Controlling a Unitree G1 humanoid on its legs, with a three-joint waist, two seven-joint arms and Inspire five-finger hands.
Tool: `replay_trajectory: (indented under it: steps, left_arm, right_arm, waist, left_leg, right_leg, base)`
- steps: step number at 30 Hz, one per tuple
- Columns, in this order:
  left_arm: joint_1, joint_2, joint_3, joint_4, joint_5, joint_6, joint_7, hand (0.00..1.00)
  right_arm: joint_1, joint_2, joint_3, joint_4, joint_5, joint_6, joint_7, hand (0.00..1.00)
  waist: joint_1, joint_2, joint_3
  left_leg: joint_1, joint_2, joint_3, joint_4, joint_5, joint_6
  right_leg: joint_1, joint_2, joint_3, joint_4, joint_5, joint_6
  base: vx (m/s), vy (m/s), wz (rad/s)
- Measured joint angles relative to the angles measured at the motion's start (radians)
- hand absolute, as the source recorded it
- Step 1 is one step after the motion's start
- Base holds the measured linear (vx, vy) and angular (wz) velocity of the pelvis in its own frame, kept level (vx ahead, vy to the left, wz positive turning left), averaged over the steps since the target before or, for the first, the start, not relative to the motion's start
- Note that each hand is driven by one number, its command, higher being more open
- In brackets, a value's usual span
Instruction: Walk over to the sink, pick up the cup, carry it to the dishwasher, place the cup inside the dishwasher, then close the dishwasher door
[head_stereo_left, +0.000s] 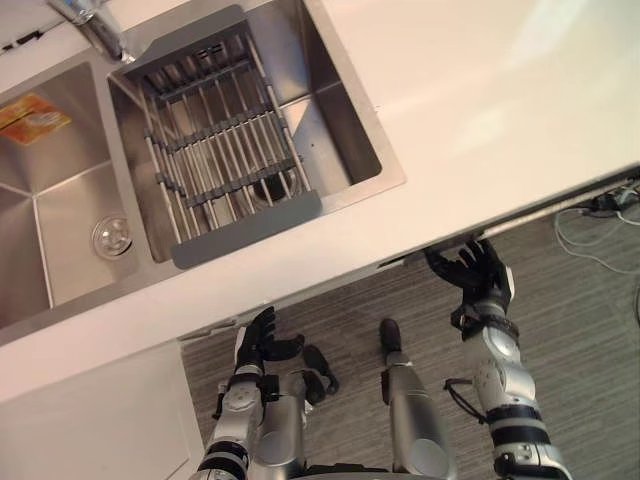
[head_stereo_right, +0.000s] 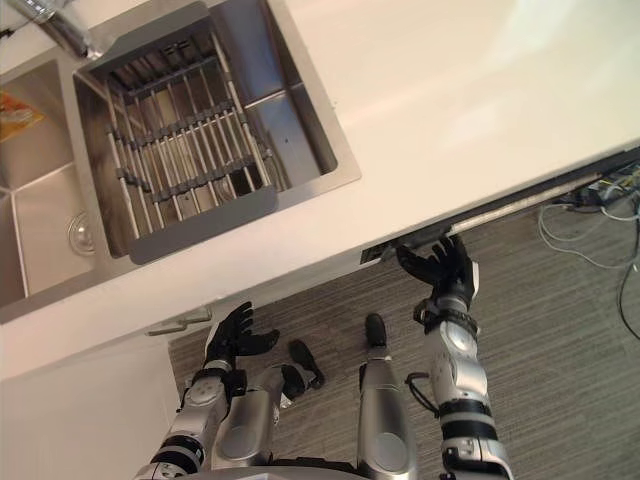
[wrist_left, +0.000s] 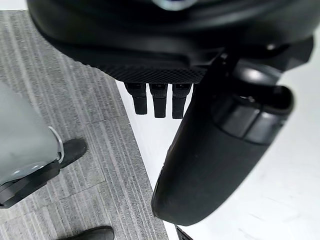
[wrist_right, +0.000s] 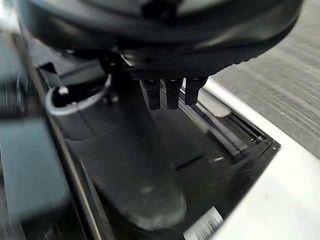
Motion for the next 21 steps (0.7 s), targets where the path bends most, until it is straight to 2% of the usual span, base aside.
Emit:
replay_trajectory:
  steps: [7, 10, 12, 14, 18, 21]
  left_arm:
    - [0.015, 0.011, -0.009, 0.008, 0.003, 0.000, 0.001, 0.90]
    - [0.016, 0.052, -0.017, 0.053, 0.010, 0.001, 0.001, 0.90]
    - [0.021, 0.085, -0.017, 0.082, 0.014, 0.003, 0.000, 0.90]
    - [0.042, 0.118, -0.017, 0.106, 0.021, 0.008, 0.000, 0.90]
    - [0.095, 0.135, -0.008, 0.124, 0.023, 0.011, -0.002, 0.90]
    - [0.127, 0.138, 0.005, 0.125, 0.025, 0.014, -0.002, 0.90]
  right_arm:
    - [0.020, -0.033, 0.017, 0.074, -0.270, 0.011, 0.031, 0.90]
    - [0.081, -0.036, 0.018, 0.081, -0.363, -0.006, 0.065, 0.90]
    - [0.130, -0.036, 0.018, 0.085, -0.412, -0.042, 0.094, 0.90]
    - [0.190, -0.031, 0.016, 0.117, -0.455, -0.078, 0.114, 0.90]
    - [0.268, 0.019, -0.014, 0.209, -0.511, -0.096, 0.133, 0.90]
    - [0.298, 0.056, -0.025, 0.292, -0.523, -0.097, 0.143, 0.90]
  waist:
    - [-0.023, -0.002, -0.001]
    - [-0.033, -0.024, -0.022]
    - [-0.046, -0.044, -0.046]
    - [-0.046, -0.067, -0.108]
    - [-0.046, -0.083, -0.199]
    - [-0.045, -0.085, -0.232]
  left_leg:
    - [0.035, -0.008, -0.073, -0.029, 0.007, -0.010]
    - [0.059, -0.028, -0.134, -0.077, 0.040, -0.023]
    - [0.081, -0.047, -0.177, -0.127, 0.073, -0.028]
    - [0.096, -0.060, -0.222, -0.175, 0.104, -0.034]
    - [0.152, -0.084, -0.282, -0.263, 0.137, -0.047]
    - [0.181, -0.100, -0.311, -0.308, 0.157, -0.047]
  right_leg:
    - [0.066, -0.001, -0.049, -0.018, -0.008, -0.013]
    - [0.111, -0.009, -0.094, -0.047, -0.015, -0.023]
    - [0.143, -0.019, -0.133, -0.066, -0.018, -0.028]
    - [0.174, -0.024, -0.180, -0.092, -0.021, -0.034]
    - [0.252, -0.034, -0.246, -0.149, -0.023, -0.034]
    - [0.290, -0.042, -0.278, -0.176, -0.023, -0.034]
  base:
    - [0.02, -0.050, 0.20]
    - [0.00, -0.075, 0.50]
    - [0.02, -0.067, 0.59]
    - [0.03, -0.074, 0.60]
    - [0.05, -0.021, 0.49]
    - [0.05, 0.022, 0.33]
